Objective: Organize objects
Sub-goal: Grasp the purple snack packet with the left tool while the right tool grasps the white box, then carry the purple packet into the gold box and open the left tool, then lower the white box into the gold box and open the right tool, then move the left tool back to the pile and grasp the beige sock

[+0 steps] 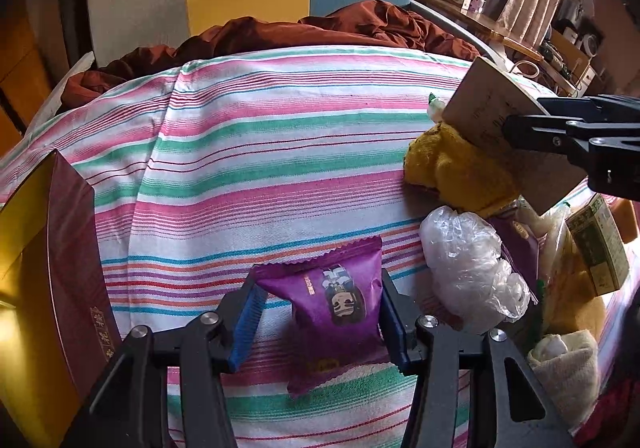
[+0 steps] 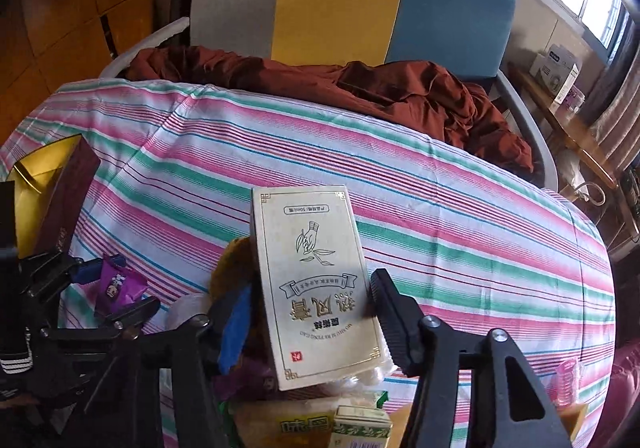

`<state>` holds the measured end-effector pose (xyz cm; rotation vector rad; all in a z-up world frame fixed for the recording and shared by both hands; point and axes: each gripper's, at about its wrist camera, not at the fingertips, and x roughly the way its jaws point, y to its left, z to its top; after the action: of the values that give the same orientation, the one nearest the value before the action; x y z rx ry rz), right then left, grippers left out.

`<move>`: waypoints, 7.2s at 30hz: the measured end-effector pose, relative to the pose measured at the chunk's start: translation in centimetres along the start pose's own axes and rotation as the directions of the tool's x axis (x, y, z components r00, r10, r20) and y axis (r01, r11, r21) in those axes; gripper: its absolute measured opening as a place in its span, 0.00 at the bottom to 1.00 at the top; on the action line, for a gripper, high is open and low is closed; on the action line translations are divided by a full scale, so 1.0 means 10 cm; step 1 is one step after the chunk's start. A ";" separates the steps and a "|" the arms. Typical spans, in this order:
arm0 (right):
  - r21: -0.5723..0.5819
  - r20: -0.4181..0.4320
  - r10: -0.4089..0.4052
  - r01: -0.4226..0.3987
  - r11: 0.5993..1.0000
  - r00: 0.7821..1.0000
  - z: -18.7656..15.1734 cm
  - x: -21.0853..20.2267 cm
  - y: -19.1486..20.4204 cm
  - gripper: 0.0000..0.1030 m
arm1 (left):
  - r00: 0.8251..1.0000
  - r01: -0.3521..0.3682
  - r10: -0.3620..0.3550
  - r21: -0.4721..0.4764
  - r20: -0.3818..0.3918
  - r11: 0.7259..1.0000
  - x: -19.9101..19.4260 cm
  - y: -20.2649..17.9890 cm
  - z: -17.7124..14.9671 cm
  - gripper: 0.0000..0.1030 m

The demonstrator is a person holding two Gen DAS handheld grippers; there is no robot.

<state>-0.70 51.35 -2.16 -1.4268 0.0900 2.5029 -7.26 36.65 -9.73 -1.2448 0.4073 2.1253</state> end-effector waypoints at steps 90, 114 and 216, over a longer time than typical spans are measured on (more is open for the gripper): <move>-0.062 0.101 0.335 -0.330 0.942 0.937 -0.07 -0.75 2.16 0.50 | 0.903 -0.291 0.408 -0.508 0.136 0.811 -2.13 2.53 -2.07 0.63; 0.236 -0.217 0.656 -0.613 0.754 0.723 0.55 0.58 4.23 0.61 | 0.924 -0.207 0.364 -0.641 0.121 0.739 -2.17 2.94 -2.53 0.66; 0.795 0.250 -0.015 -0.196 0.574 0.968 -1.50 -0.77 -0.89 0.82 | 0.875 0.467 -0.470 -0.055 -0.119 0.883 -0.36 -1.17 -0.55 0.59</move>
<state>17.83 55.74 -2.63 -0.7223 1.1494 2.1425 5.30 41.11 -8.83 -1.3409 0.1120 1.6452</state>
